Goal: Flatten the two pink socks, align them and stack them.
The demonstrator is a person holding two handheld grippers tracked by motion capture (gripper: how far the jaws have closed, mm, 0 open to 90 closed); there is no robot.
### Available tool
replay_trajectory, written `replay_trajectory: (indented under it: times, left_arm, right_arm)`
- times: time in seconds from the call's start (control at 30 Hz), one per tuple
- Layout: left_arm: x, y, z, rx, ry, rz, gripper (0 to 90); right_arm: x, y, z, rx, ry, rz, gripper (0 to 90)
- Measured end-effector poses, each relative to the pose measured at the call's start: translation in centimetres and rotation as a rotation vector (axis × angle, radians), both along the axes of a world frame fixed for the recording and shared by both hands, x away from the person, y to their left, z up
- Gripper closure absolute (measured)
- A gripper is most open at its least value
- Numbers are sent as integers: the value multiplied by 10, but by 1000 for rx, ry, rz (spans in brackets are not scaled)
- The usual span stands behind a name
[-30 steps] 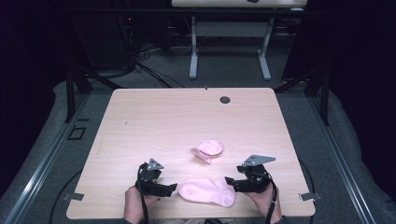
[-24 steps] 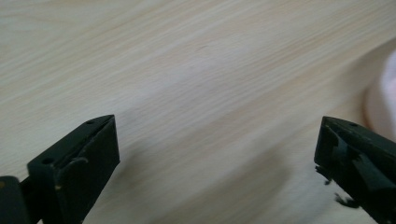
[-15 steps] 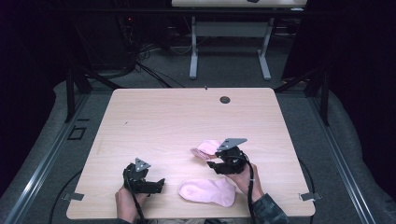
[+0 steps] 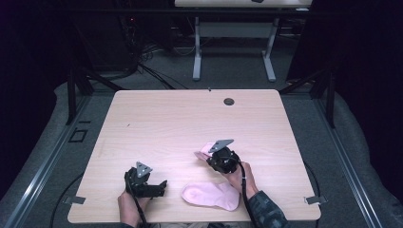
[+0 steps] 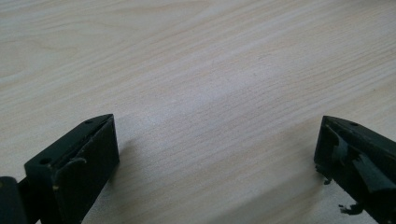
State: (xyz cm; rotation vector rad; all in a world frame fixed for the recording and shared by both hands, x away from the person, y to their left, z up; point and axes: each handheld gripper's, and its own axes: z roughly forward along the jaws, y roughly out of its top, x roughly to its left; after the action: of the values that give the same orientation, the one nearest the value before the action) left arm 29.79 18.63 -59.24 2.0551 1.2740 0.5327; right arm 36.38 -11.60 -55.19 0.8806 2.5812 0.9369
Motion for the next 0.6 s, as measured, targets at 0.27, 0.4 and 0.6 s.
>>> replay_trajectory:
  times: [0.27,0.4,0.6]
  left_arm:
    - [0,0,0,2,1,-2,0]
    - [0,0,0,1,-2,-1,0]
    - [0,0,0,2,-1,-1,0]
  right_arm:
    - [-16,-12,2,-46,-10,82,857]
    - [-20,-25,-2,-77,17,87,856]
    - [-22,-48,-8,-126,40,62,826]
